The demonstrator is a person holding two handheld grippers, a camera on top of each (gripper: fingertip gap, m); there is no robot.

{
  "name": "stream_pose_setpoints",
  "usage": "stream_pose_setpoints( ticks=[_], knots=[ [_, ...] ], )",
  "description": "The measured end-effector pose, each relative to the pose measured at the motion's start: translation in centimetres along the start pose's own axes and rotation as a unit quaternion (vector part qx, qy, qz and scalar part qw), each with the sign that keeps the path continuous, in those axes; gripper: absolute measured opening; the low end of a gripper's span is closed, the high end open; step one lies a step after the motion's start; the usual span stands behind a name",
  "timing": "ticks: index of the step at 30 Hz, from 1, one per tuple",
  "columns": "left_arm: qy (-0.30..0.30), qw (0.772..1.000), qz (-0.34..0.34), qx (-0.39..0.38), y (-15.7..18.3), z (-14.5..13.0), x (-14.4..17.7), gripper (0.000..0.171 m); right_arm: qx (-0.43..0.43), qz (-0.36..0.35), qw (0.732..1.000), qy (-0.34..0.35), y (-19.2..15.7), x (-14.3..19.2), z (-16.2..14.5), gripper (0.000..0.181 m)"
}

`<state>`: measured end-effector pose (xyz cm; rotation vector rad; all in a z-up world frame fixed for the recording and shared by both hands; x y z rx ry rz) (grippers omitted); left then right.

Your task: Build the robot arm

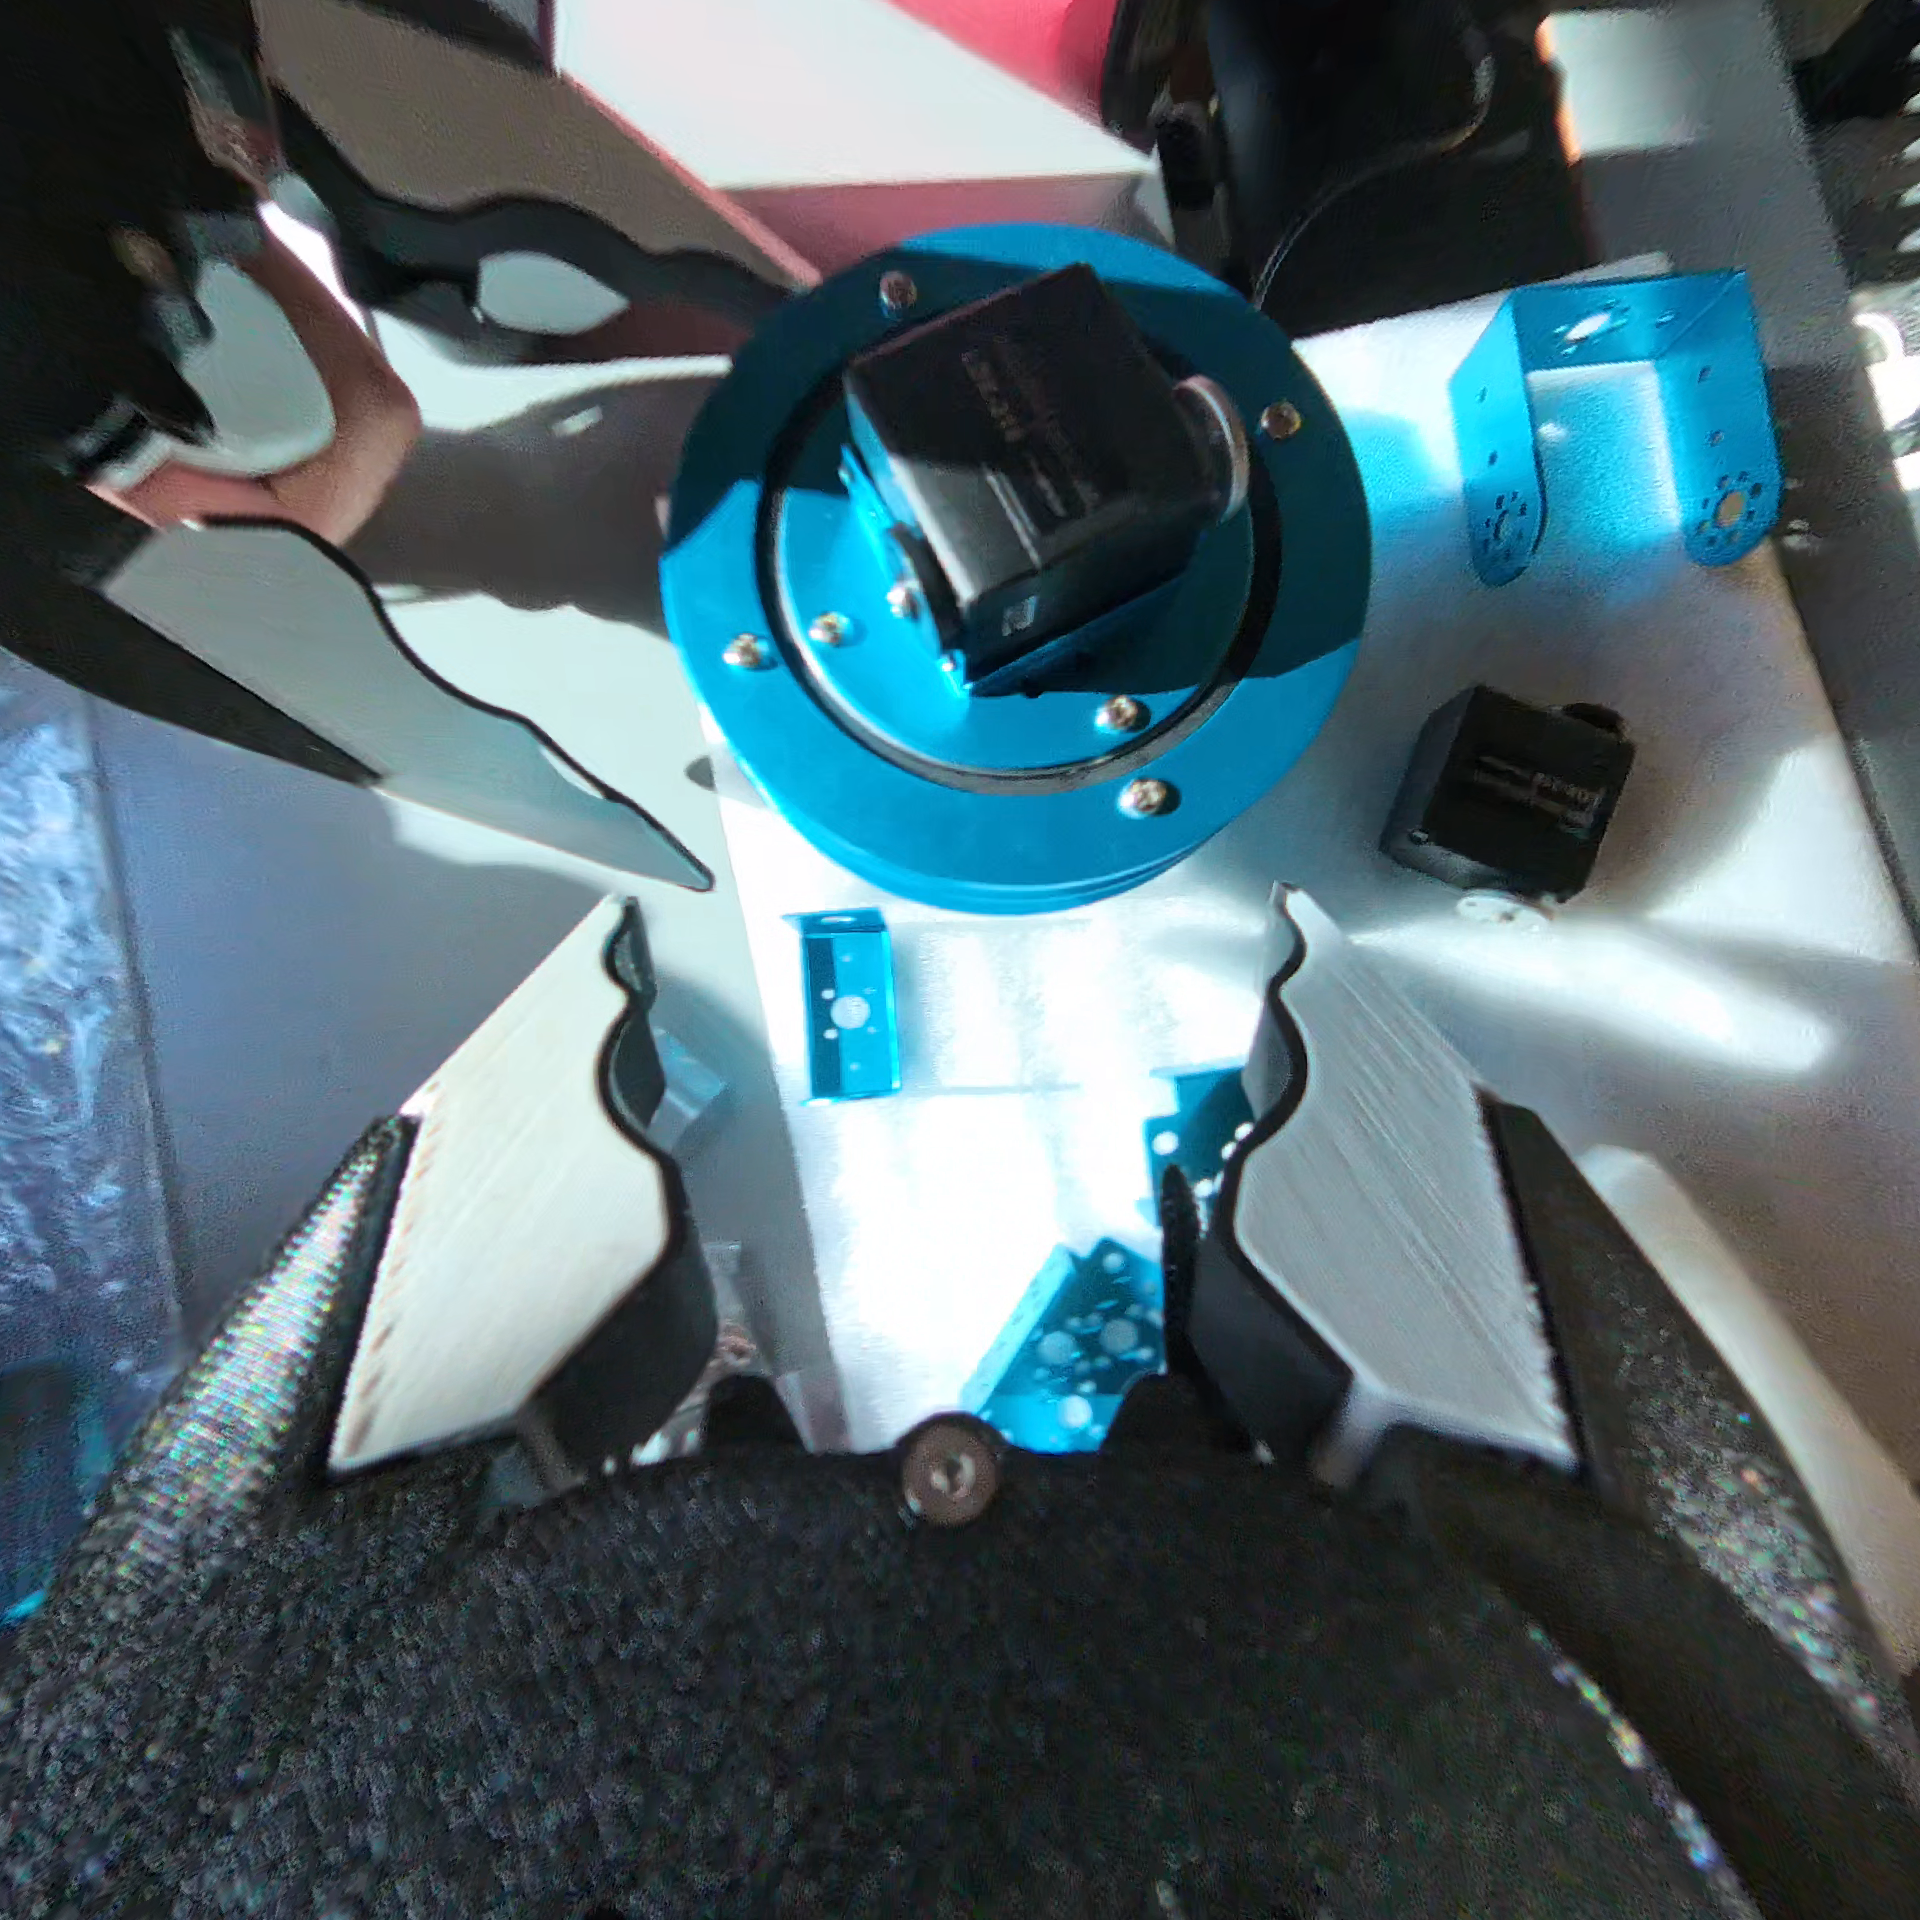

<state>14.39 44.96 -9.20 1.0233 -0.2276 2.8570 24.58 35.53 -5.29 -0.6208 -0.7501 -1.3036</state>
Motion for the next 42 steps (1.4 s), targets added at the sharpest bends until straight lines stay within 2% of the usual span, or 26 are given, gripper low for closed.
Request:
stream_pose_setpoints(
  ticks=[2,7,11,15,19,22,26,30,37,42],
  knots=[
    [-0.012,0.999,-0.038,0.009,-0.4,-0.1,-0.5,0.122,0.022,0.010,0.999,-0.020,1.4,-1.1,0.5,0.115],
    [0.014,0.993,-0.109,0.035,-1.3,0.6,-1.4,0.113,0.068,0.053,0.996,-0.017,2.5,-3.1,0.6,0.104],
    [0.018,0.996,-0.085,0.030,-1.4,0.8,-2.2,0.113,0.082,0.058,0.995,0.002,2.3,-3.8,0.5,0.107],
    [0.019,0.996,-0.078,0.024,-1.0,0.9,-1.8,0.112,0.099,0.045,0.994,-0.008,1.9,-3.3,0.6,0.106],
    [0.037,0.997,-0.058,0.018,-0.8,1.5,-0.1,0.112,0.116,0.039,0.993,-0.006,1.1,-2.2,1.7,0.106],
    [0.046,0.998,-0.049,0.016,-0.5,2.0,2.3,0.111,0.125,0.039,0.991,-0.007,-0.3,-0.7,2.9,0.106],
    [0.068,0.997,-0.033,0.021,1.1,2.0,7.2,0.111,0.150,0.038,0.988,0.000,-4.0,2.1,4.6,0.106],
    [0.080,0.996,-0.008,0.033,4.4,0.4,13.0,0.112,0.176,0.042,0.984,0.004,-9.8,4.8,5.3,0.106],
    [0.084,0.993,0.015,0.085,13.2,-6.8,21.9,0.112,0.225,0.058,0.973,-0.014,-23.0,7.4,2.5,0.106],
    [0.057,0.993,0.030,0.098,18.5,-11.7,24.7,0.111,0.244,0.070,0.967,-0.025,-29.6,7.1,-1.3,0.106]
  ],
)
Point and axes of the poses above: each gripper's, where its closed fingertips meet, x back along the fingers, z out of its top, y = z × x across the jaws, the point moved 7 cm from there along x, back along the fingers, and after that the axes turned 2 degrees about -z, right-handed, at the moved point
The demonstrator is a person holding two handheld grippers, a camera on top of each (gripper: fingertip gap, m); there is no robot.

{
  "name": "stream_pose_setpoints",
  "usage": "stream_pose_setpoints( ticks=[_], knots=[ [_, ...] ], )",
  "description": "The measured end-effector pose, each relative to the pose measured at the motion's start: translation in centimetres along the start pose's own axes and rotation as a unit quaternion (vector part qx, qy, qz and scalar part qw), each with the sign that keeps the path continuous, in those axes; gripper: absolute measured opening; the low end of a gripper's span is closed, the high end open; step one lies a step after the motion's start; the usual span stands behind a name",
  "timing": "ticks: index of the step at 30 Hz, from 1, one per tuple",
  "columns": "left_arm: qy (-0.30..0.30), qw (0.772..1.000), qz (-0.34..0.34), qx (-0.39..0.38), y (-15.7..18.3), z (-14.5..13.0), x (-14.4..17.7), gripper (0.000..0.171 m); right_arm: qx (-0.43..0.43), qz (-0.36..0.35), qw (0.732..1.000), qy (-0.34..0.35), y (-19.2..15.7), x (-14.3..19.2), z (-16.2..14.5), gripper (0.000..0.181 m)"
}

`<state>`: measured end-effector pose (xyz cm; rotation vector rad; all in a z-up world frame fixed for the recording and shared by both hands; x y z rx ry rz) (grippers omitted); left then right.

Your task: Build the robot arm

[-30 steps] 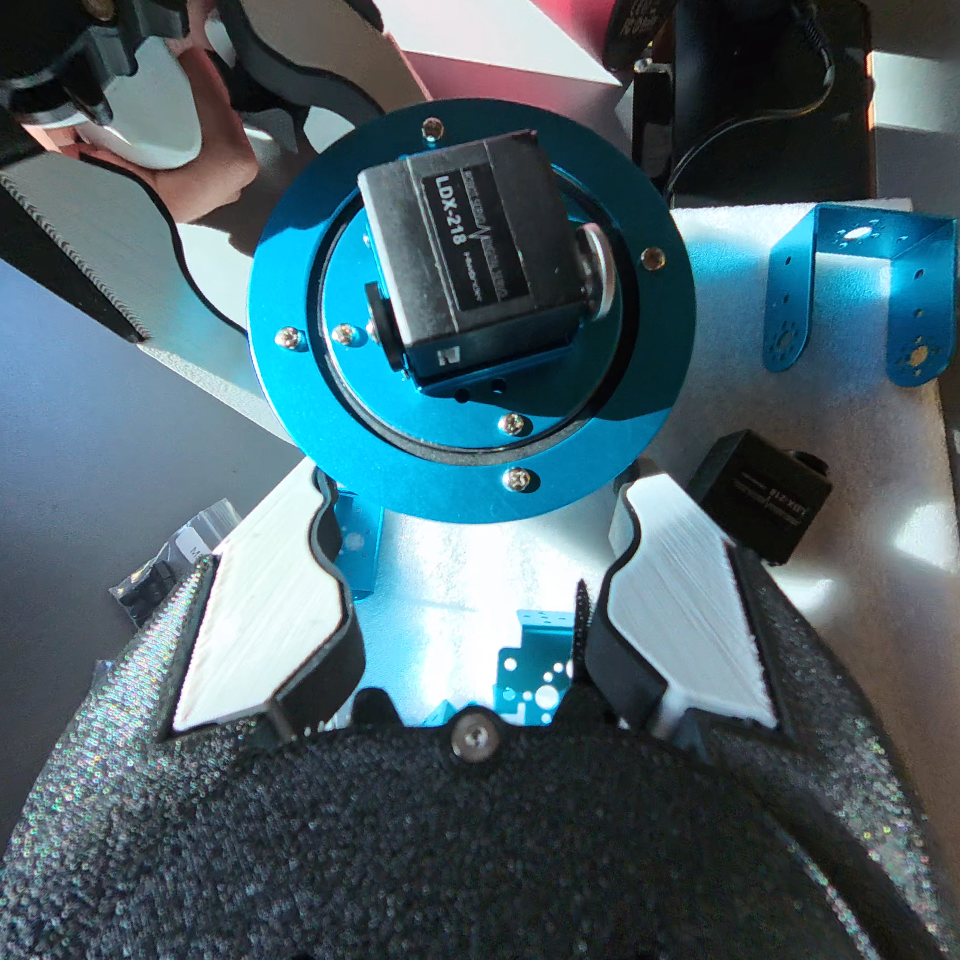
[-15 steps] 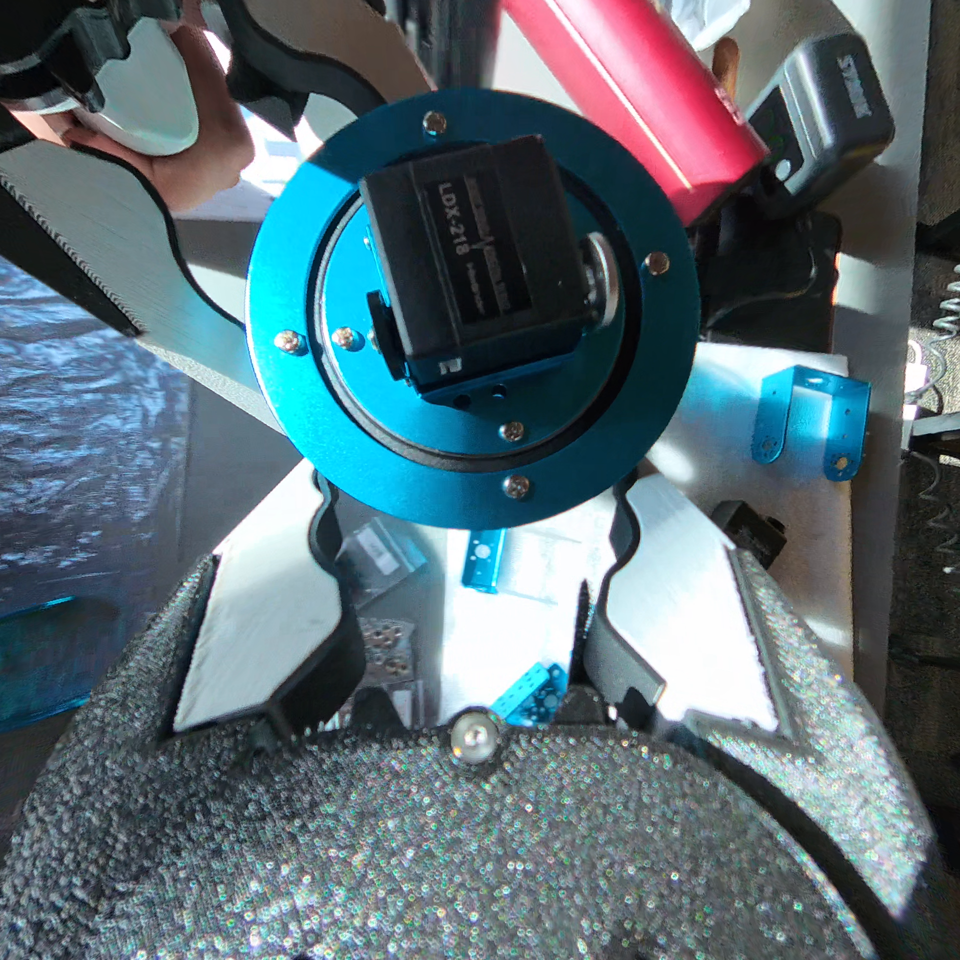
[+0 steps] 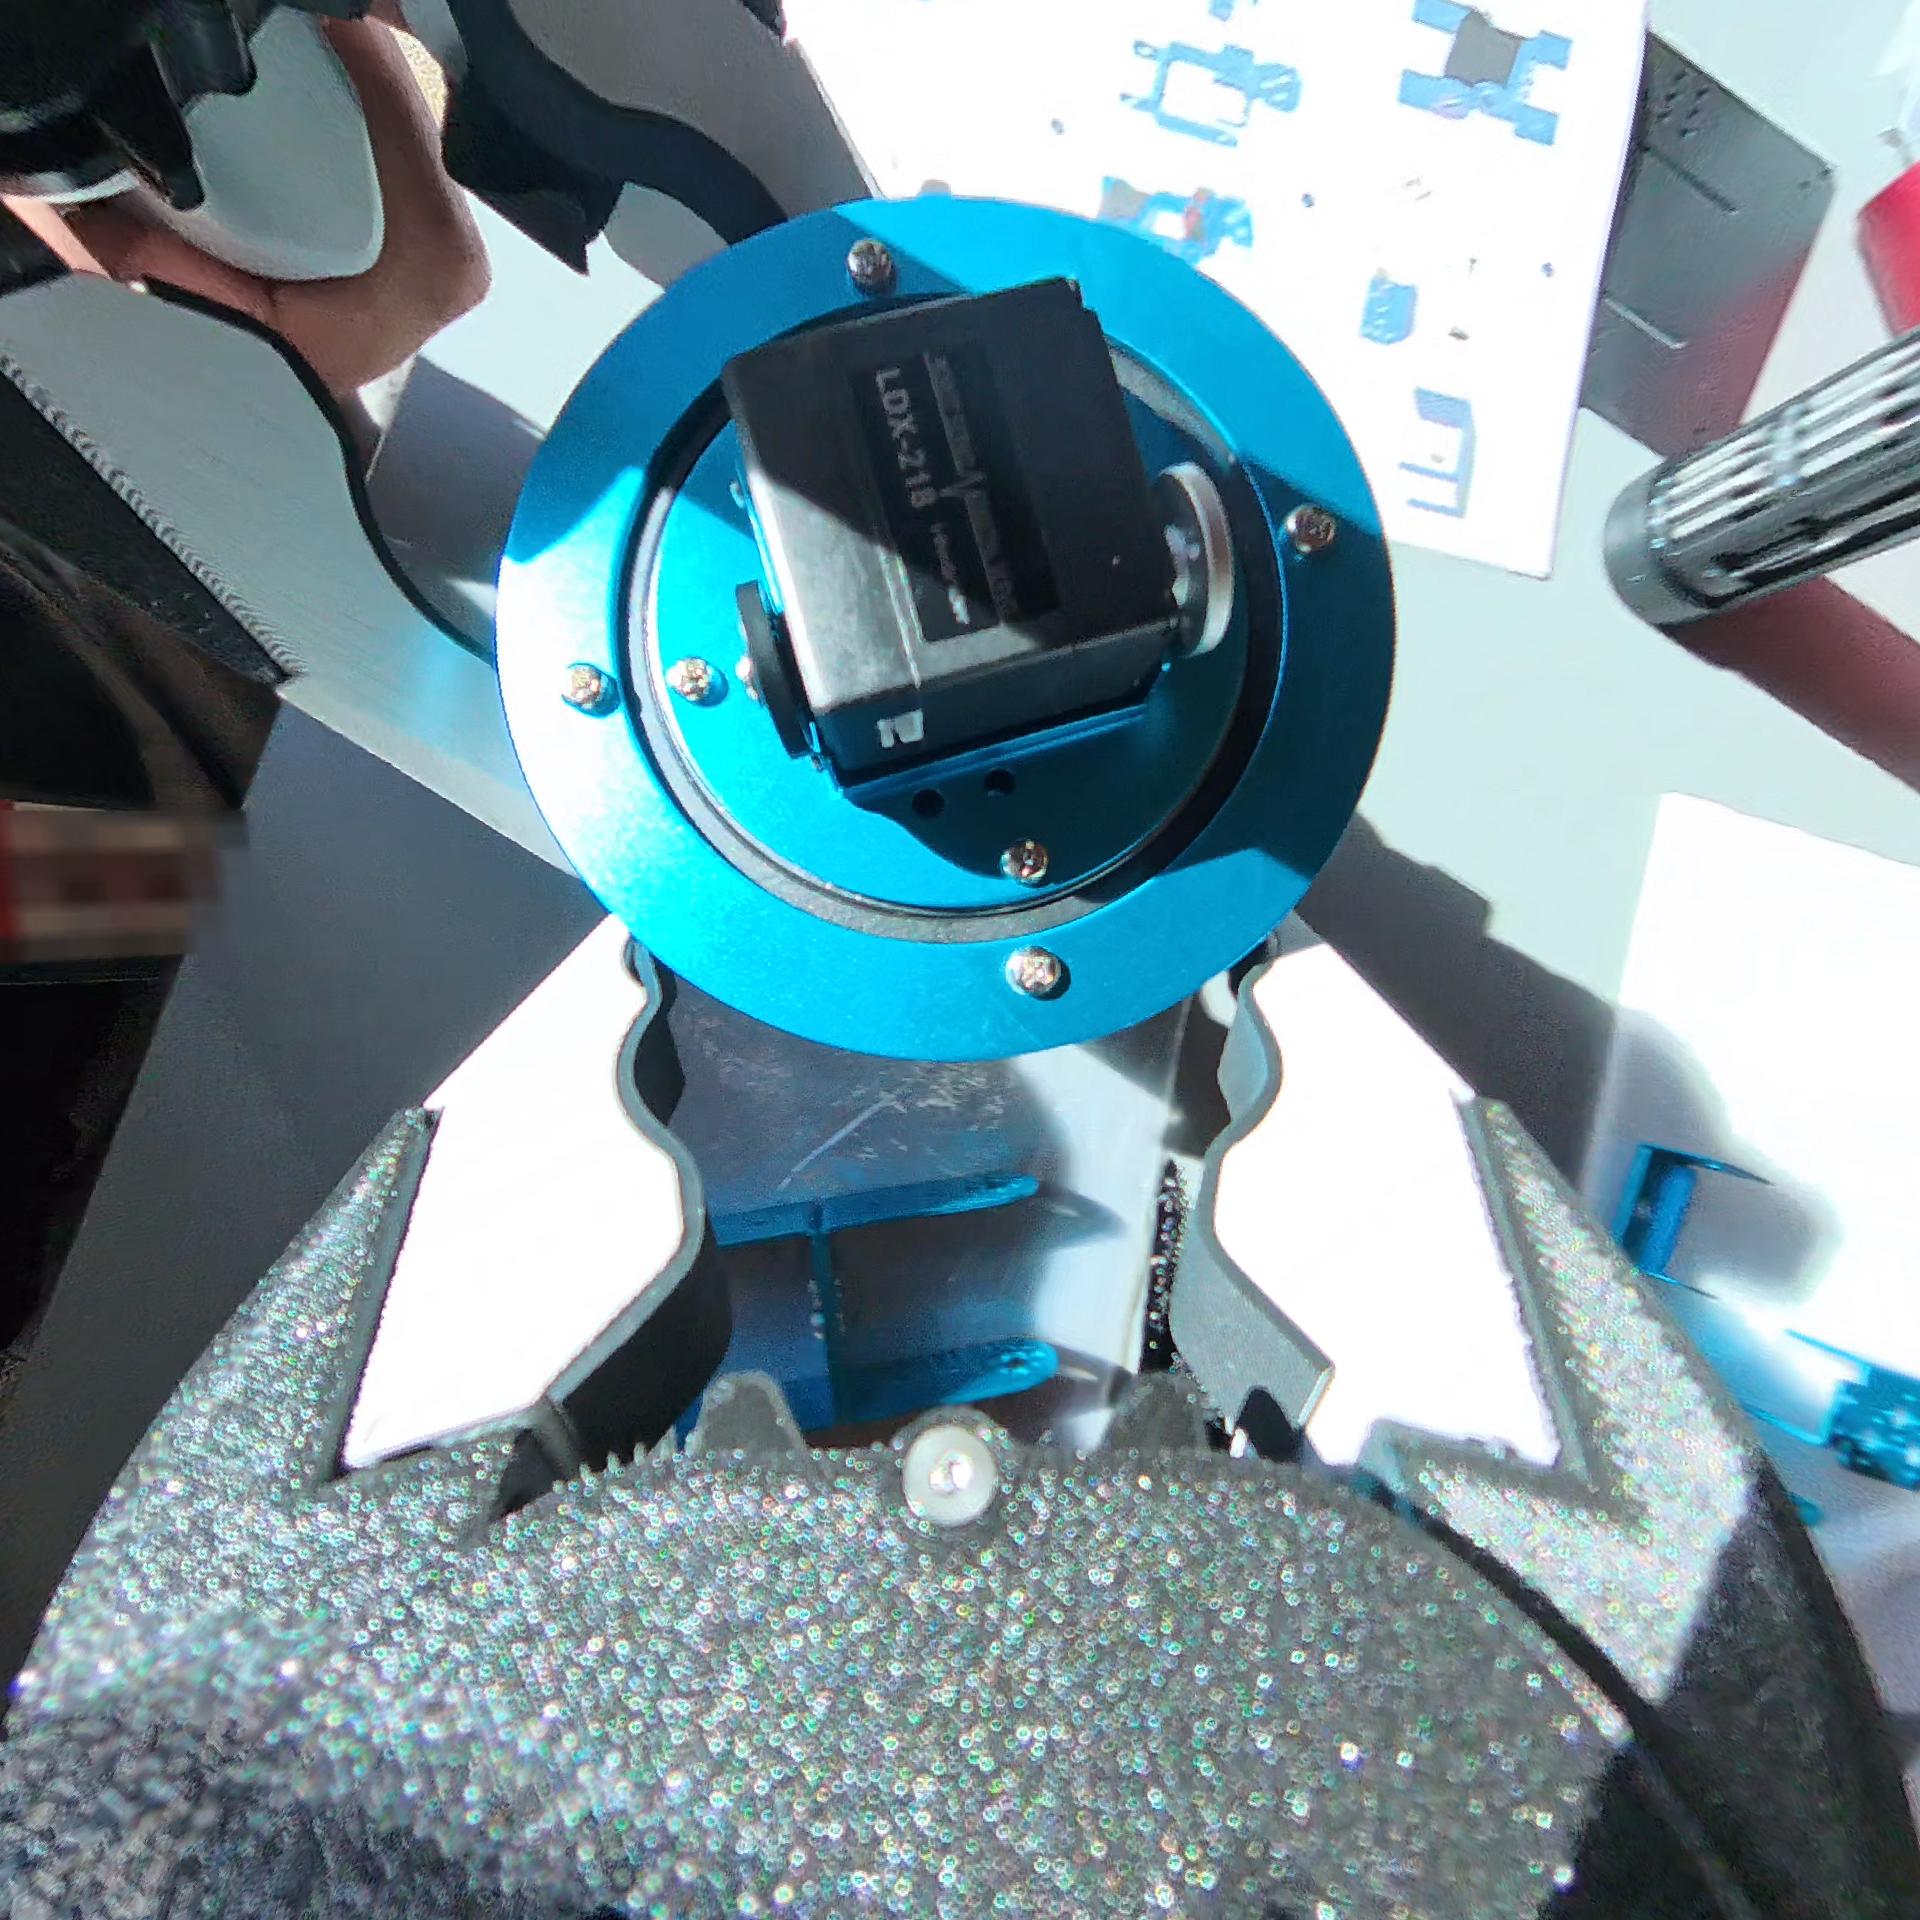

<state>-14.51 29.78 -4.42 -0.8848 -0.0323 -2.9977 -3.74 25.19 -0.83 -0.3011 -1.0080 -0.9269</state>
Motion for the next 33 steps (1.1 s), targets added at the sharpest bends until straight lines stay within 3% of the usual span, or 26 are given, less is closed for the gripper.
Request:
stream_pose_setpoints(
  ticks=[5,12,17,20,22,25,27,29,31,33],
  knots=[
    [-0.034,0.999,0.008,0.014,1.4,-2.8,-0.9,0.111,-0.016,0.042,0.999,-0.006,-1.7,-2.5,-2.2,0.107],
    [-0.037,0.998,-0.001,0.047,1.6,-3.8,-2.9,0.109,0.004,0.101,0.995,0.014,0.0,-5.1,-4.9,0.107],
    [-0.037,0.999,-0.011,0.036,1.7,-4.5,-2.8,0.108,0.036,0.122,0.991,0.028,0.7,-5.5,-4.9,0.109],
    [-0.033,0.998,-0.053,-0.009,1.3,-5.1,-1.7,0.098,0.028,0.106,0.993,0.034,1.0,-5.2,-5.2,0.115],
    [-0.005,0.994,-0.095,-0.047,-0.2,-4.7,0.1,0.098,-0.012,0.055,0.998,0.037,1.7,-3.7,-5.9,0.116],
    [0.013,0.974,-0.176,-0.139,-3.5,-3.1,2.3,0.102,-0.122,-0.017,0.988,0.092,0.4,-0.1,-6.0,0.110],
    [0.009,0.959,-0.201,-0.198,-6.0,-1.8,1.7,0.102,-0.213,-0.015,0.966,0.142,-2.6,0.9,-5.4,0.107],
    [-0.024,0.940,-0.266,-0.212,-7.7,-1.2,-0.2,0.102,-0.302,-0.065,0.939,0.150,-5.2,0.0,-5.3,0.105],
    [-0.064,0.911,-0.346,-0.215,-8.2,-1.0,-2.3,0.104,-0.345,-0.092,0.919,0.167,-7.7,-1.2,-4.7,0.111],
    [-0.072,0.883,-0.403,-0.229,-8.2,-0.9,-4.1,0.103,-0.372,-0.151,0.903,0.151,-8.6,-2.6,-4.4,0.104]
  ],
)
Point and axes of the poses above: each gripper's, where its closed fingertips meet, x back along the fingers, z out of its top, y = z × x across the jaws, the point moved 7 cm from there along x, back along the fingers, and after that the axes turned 2 degrees about -z, right-handed, at the moved point
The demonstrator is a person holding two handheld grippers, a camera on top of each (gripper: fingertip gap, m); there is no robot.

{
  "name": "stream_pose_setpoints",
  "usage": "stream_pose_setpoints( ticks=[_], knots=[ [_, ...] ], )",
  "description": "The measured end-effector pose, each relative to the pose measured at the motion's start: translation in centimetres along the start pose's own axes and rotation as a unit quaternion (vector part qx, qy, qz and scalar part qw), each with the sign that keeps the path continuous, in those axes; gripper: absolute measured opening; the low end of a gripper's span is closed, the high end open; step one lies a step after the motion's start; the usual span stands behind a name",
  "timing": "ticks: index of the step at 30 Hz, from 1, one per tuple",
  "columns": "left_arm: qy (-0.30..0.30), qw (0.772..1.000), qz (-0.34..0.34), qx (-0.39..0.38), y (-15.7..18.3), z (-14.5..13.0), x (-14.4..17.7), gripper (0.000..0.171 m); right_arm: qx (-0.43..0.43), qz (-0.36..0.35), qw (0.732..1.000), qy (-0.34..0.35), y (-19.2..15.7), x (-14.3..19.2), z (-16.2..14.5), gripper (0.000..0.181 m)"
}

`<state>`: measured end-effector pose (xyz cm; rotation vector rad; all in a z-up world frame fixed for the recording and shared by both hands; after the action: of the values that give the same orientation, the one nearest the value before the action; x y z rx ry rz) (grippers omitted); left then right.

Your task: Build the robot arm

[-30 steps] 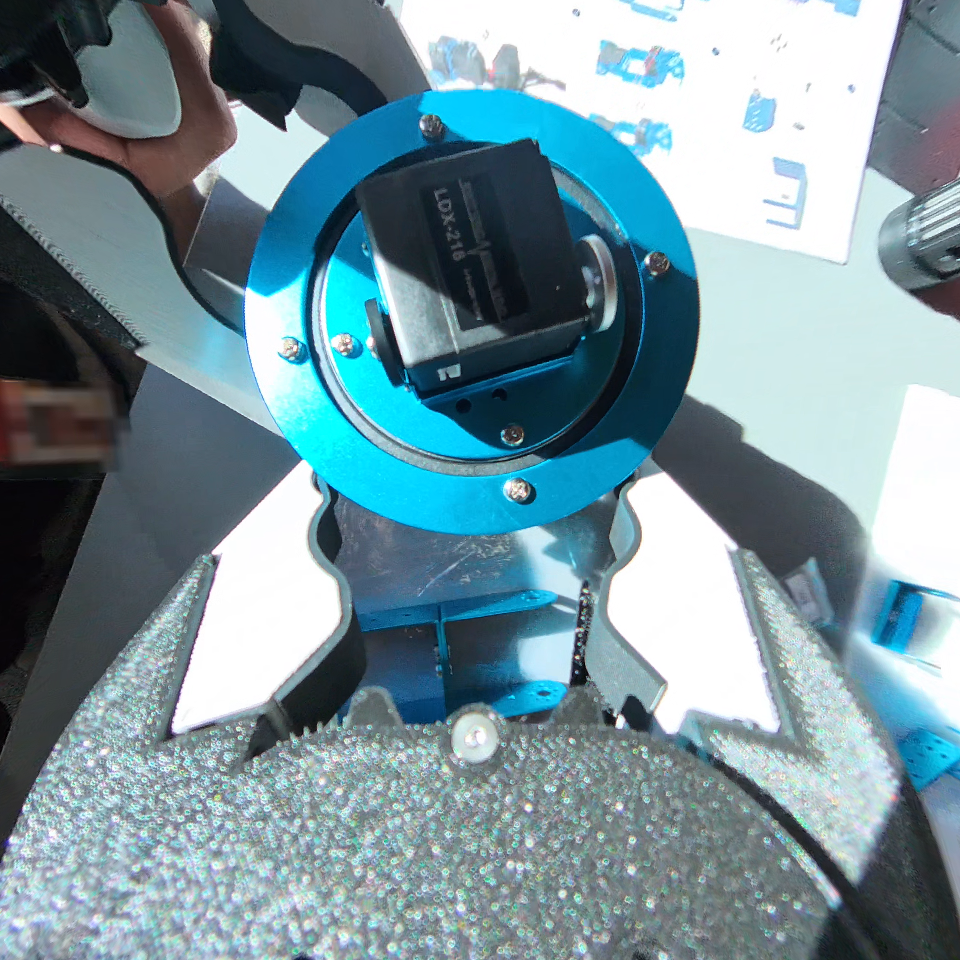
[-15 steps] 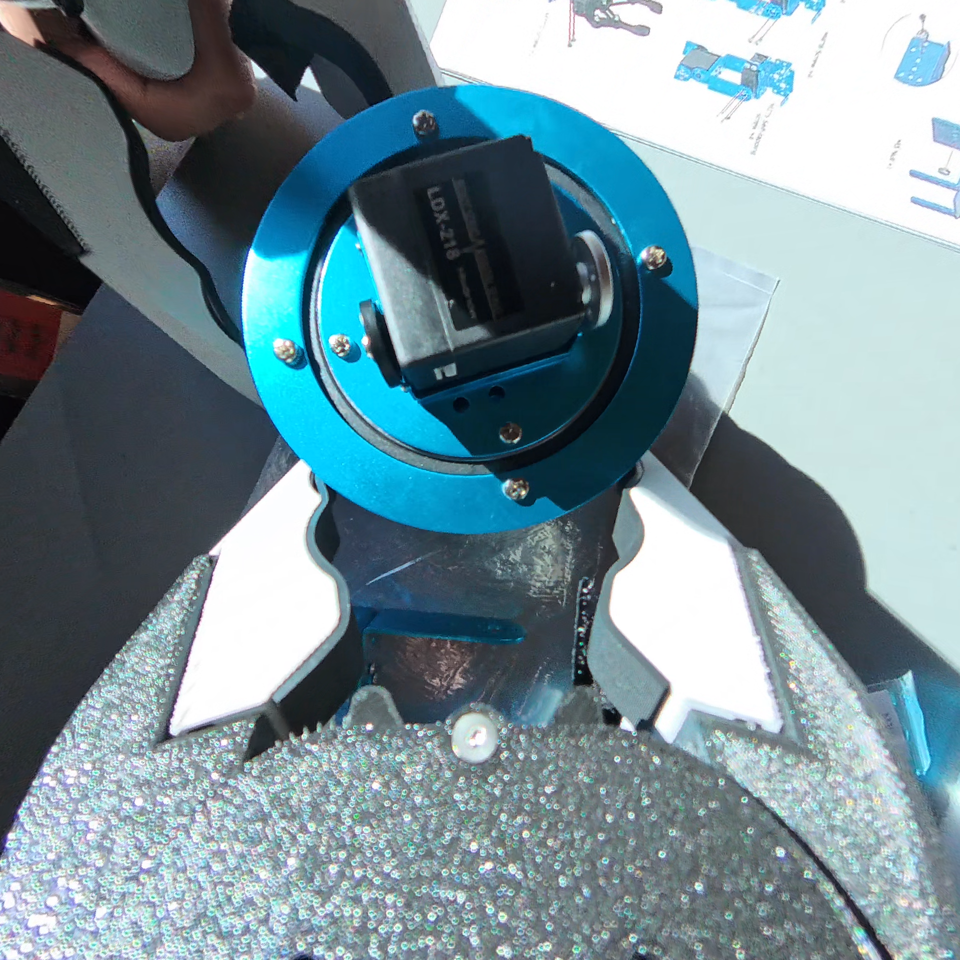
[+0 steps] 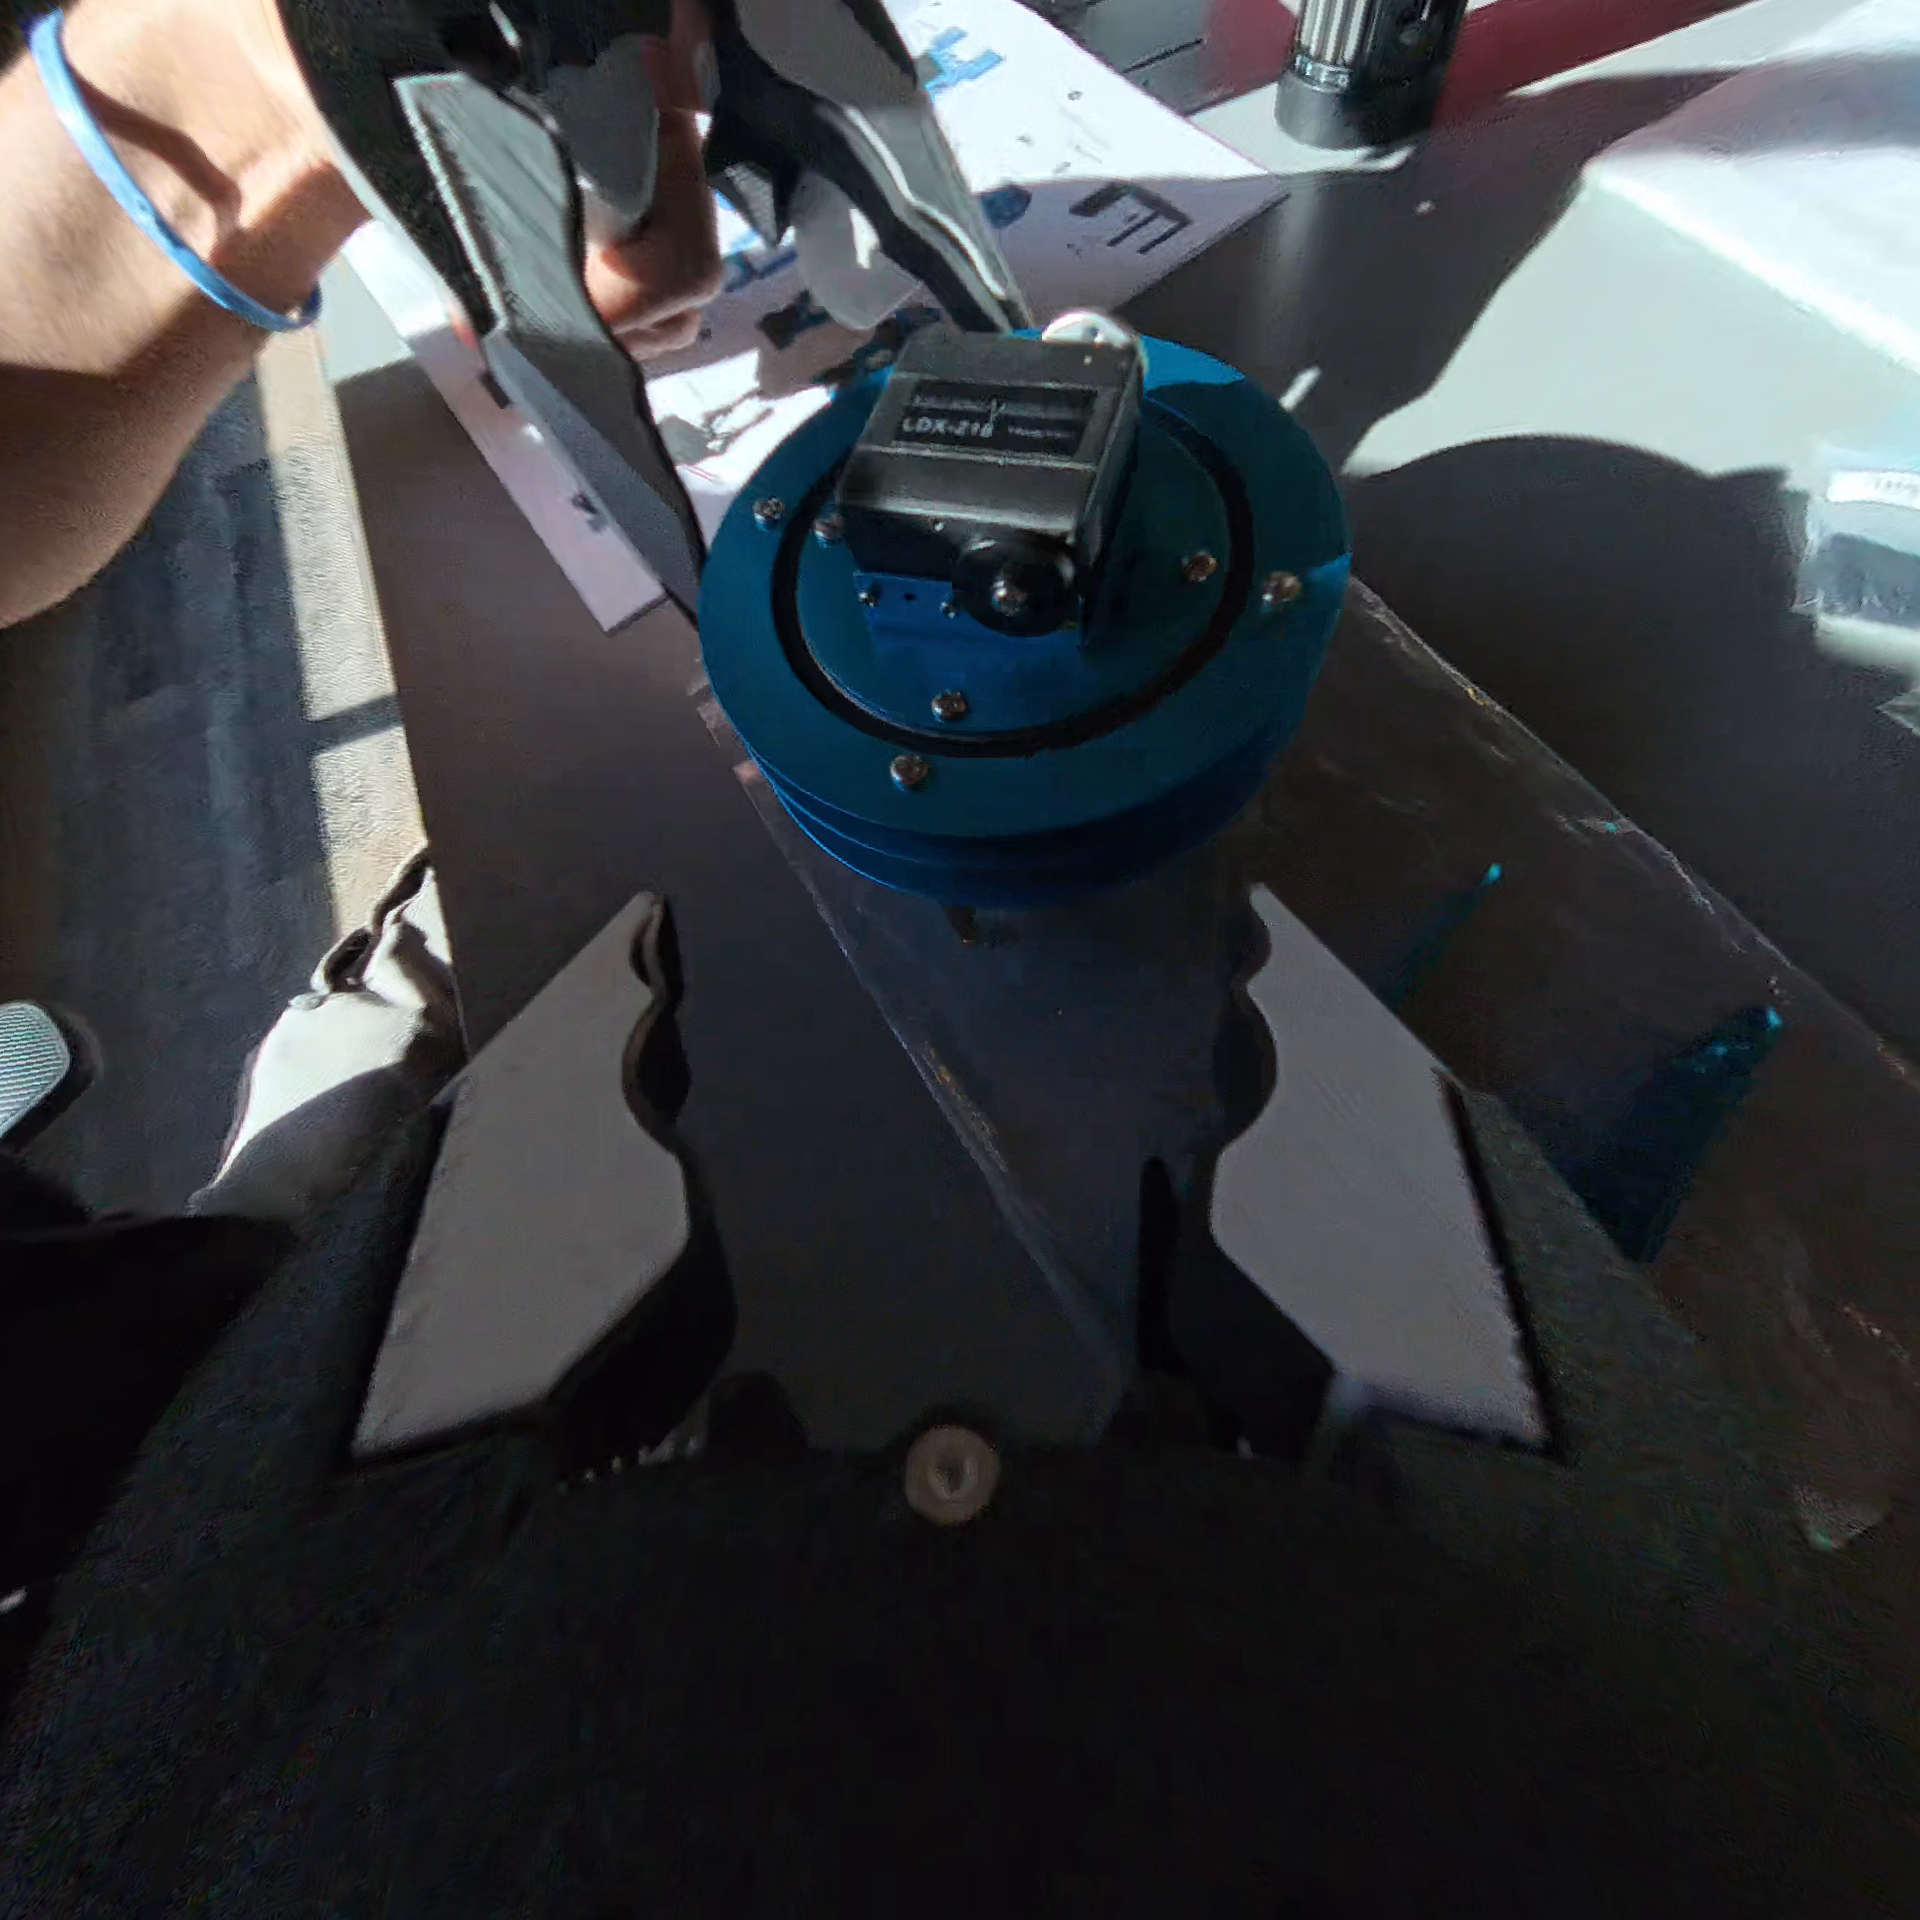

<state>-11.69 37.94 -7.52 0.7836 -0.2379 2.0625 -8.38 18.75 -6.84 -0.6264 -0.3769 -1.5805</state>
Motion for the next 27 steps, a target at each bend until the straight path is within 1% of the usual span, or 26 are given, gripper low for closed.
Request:
stream_pose_setpoints(
  ticks=[2,3,4,5,6,8,11,14,16,18,19,20,21,22,23,24,25,26,27],
  knots=[
    [-0.009,0.998,-0.053,-0.022,-0.5,0.2,-1.2,0.103,0.010,-0.052,0.998,-0.016,-0.3,-1.6,-0.4,0.100],
    [-0.019,0.997,-0.071,-0.037,-0.6,0.3,-1.7,0.103,0.017,-0.075,0.997,-0.025,-0.1,-2.3,-0.5,0.096],
    [-0.023,0.995,-0.087,-0.047,-0.5,0.5,-2.0,0.101,0.026,-0.084,0.996,-0.033,0.0,-2.9,-0.4,0.088],
    [-0.026,0.994,-0.091,-0.053,-0.5,0.5,-2.2,0.102,0.033,-0.101,0.993,-0.045,0.3,-3.4,-0.4,0.090],
    [-0.030,0.994,-0.086,-0.061,-0.6,0.6,-2.3,0.101,0.039,-0.106,0.992,-0.057,0.5,-3.7,-0.4,0.092],
    [-0.042,0.995,-0.071,-0.060,-0.3,0.6,-2.1,0.099,0.054,-0.104,0.990,-0.076,0.6,-3.8,-0.1,0.089],
    [-0.042,0.998,-0.015,-0.049,1.1,1.0,-1.6,0.099,0.101,-0.073,0.988,-0.093,0.9,-3.2,0.6,0.087],
    [-0.026,0.998,0.058,-0.007,2.7,1.8,-0.9,0.099,0.181,-0.025,0.977,-0.112,1.8,-2.2,2.2,0.085],
    [-0.009,0.993,0.106,0.042,3.8,2.2,-1.0,0.099,0.250,0.024,0.960,-0.127,2.9,-1.8,3.4,0.081],
    [-0.002,0.984,0.146,0.103,4.9,2.0,-1.7,0.098,0.315,0.100,0.936,-0.120,4.1,-1.6,4.6,0.076],
    [0.007,0.978,0.166,0.130,5.5,1.8,-2.3,0.096,0.338,0.145,0.924,-0.110,4.5,-1.7,5.2,0.077],
    [0.018,0.971,0.181,0.157,5.9,1.5,-3.0,0.096,0.357,0.188,0.910,-0.093,4.9,-1.7,6.0,0.074],
    [0.036,0.963,0.186,0.190,6.3,1.2,-3.7,0.092,0.373,0.234,0.895,-0.077,5.2,-1.7,6.6,0.053],
    [0.055,0.955,0.200,0.211,6.5,1.1,-4.3,0.083,0.365,0.283,0.884,-0.072,5.2,-1.8,7.1,0.037],
    [0.076,0.948,0.207,0.230,6.7,1.1,-4.9,0.066,0.354,0.301,0.882,-0.079,5.4,-2.6,7.6,0.028],
    [0.087,0.942,0.206,0.251,6.9,1.3,-5.5,0.049,0.356,0.309,0.876,-0.099,5.5,-3.4,7.6,0.027],
    [0.083,0.941,0.205,0.258,7.2,1.6,-6.3,0.041,0.363,0.322,0.867,-0.115,5.5,-4.3,7.4,0.031],
    [0.077,0.937,0.219,0.261,7.4,1.7,-6.8,0.038,0.368,0.329,0.859,-0.136,5.6,-4.8,7.0,0.032],
    [0.073,0.935,0.231,0.260,7.6,1.8,-7.2,0.036,0.365,0.331,0.858,-0.145,5.8,-5.5,6.6,0.035]
  ],
)
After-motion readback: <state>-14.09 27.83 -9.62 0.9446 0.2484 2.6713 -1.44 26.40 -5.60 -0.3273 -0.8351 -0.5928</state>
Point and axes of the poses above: each gripper's, where its closed fingertips meet, x back along the fingers, z out of its top, y = z × x across the jaws, the point moved 7 cm from there along x, back along the fingers, and after that the axes turned 2 degrees about -z, right-handed, at the moved point
